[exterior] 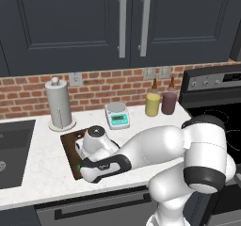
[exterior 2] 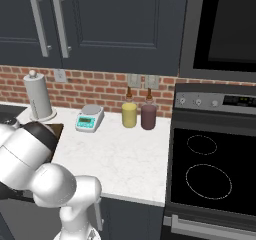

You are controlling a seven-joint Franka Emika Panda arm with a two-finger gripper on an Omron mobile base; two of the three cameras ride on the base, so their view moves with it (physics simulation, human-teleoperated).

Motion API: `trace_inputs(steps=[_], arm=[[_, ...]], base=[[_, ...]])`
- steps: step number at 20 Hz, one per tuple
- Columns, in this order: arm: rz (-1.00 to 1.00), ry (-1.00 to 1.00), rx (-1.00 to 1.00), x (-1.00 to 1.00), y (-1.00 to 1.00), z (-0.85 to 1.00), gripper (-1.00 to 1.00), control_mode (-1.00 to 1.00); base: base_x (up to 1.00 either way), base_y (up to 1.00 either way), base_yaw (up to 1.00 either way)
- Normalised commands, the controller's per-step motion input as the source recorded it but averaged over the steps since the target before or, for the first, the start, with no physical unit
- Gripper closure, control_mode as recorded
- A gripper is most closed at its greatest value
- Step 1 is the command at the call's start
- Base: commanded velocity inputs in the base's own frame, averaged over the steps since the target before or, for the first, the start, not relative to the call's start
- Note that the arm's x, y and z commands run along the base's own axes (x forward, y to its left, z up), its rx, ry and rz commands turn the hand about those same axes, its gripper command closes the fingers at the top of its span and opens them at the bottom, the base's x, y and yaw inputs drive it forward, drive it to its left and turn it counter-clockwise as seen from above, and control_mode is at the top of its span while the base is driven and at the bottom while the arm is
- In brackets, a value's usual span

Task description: Pick up the sponge from the counter and clean the cutting board by briefly scrubbing or pressing down on the cutting board. Once finished, release the sponge.

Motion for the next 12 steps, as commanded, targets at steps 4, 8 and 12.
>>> trace_inputs(steps=[4, 8, 12], arm=[[0.0, 0.0, 0.0, -0.02, 0.35, 0.22, 1.0, -1.0], [0.0, 0.0, 0.0, -0.02, 0.18, 0.17, 1.0, -1.0], [0.0, 0.0, 0.01, 0.0, 0.0, 0.0, 1.0, -1.0]], base=[[0.0, 0.0, 0.0], [0.0, 0.0, 0.0], [0.0, 0.0, 0.0]])
